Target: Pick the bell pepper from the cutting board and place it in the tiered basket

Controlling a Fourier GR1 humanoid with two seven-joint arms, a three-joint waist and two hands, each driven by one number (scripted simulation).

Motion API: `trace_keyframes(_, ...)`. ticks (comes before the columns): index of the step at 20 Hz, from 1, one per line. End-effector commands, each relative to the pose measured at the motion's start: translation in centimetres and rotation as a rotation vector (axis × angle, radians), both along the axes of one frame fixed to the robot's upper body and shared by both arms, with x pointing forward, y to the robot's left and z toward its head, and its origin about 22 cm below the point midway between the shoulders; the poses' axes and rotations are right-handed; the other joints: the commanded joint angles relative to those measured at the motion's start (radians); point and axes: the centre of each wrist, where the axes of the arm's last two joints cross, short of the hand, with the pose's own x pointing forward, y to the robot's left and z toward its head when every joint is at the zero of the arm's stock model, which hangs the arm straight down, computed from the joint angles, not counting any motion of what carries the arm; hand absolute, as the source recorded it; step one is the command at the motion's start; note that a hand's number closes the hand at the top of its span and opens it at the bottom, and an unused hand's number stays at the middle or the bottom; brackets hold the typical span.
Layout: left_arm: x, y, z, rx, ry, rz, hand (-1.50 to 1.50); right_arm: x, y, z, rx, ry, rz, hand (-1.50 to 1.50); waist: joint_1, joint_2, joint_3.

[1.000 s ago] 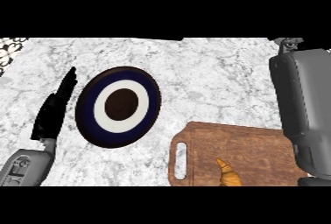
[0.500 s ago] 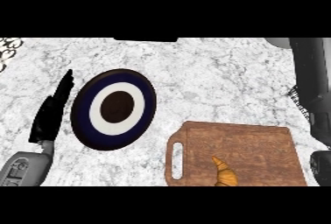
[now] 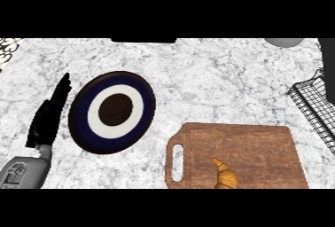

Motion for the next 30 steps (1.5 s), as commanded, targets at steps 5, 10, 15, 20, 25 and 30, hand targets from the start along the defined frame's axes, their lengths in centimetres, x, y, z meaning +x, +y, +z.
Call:
trace_keyframes(5,0.2,0.4,0.2,0.001,0.007,0.021,0.0,-0.7,-5.8,-0.8,-0.046,0.252,-0.285,1.5,-0.027,-0.007,0.0)
trace_keyframes(10,0.2,0.0,-0.5,0.003,0.006,0.039,0.0,-1.5,-6.7,-1.7,-0.046,0.278,-0.292,1.5,-0.034,-0.01,0.0)
trace_keyframes(15,-0.8,1.3,-0.4,-0.009,0.021,0.039,0.0,-4.0,-9.0,-3.3,0.019,0.285,-0.202,1.5,-0.041,-0.015,0.0)
trace_keyframes(20,-1.5,0.4,0.5,-0.007,0.011,0.042,0.0,-6.1,-9.6,-3.4,0.105,0.235,-0.139,1.5,-0.036,-0.015,0.001)
trace_keyframes(25,-1.2,0.6,0.4,0.005,0.007,0.039,0.0,-7.3,-9.6,-6.9,0.243,0.203,-0.104,1.5,-0.032,-0.011,0.001)
trace_keyframes(30,-1.3,0.8,0.0,0.005,0.02,0.035,0.0,-9.5,-11.5,-8.0,0.393,0.065,-0.177,-1.5,-0.029,-0.01,0.001)
